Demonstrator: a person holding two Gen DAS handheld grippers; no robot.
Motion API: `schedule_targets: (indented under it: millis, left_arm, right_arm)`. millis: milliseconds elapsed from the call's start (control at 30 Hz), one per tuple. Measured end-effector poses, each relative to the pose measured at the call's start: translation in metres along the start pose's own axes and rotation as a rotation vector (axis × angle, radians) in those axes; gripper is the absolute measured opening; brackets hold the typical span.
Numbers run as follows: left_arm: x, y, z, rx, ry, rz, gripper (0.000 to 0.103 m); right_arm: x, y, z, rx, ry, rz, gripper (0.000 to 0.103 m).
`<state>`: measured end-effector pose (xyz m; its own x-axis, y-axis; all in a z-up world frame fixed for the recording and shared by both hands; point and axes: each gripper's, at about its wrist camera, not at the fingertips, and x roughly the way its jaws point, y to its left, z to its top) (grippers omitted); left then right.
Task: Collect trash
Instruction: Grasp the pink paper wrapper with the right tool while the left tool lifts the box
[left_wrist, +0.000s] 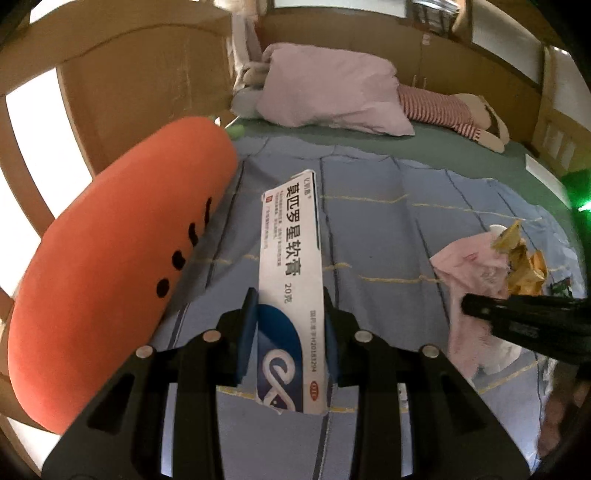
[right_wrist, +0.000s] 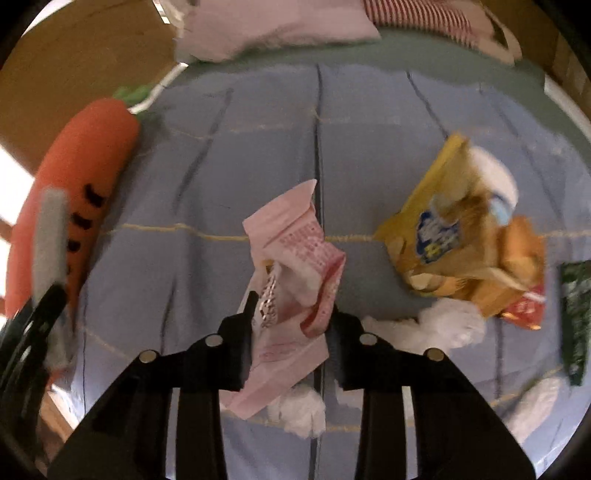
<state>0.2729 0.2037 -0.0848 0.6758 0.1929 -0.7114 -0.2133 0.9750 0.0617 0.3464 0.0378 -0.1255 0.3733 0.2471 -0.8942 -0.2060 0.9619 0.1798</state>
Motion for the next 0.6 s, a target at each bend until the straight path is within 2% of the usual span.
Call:
schedule_targets:
  millis: [133,267,467,600]
  left_arm:
    - [-0.008,-0.01,-0.003,0.033,-0.019,-0.018,0.033]
    - [-0.019,-0.024,-0.01,0.062,-0.019,-0.077,0.033]
    - [-0.051,-0.071,-0.03,0.193,-0.068,-0.154,0.033]
    - [-0.064,-0.094,-0.049,0.257,-0.064,-0.204,0.033]
  right_arm:
    - [-0.041,-0.008,-0.019,-0.051,-0.043,-0.013,0.034]
    - [-0.072,-0.022,-0.044,-0.075,-0.04,-0.046,0.034]
    - [-0.107,-0.056,-0.099,0.014,0.004,-0.092,0.034]
    - [-0.124,-0.078,-0.133,0.078,0.003,-0.125,0.034]
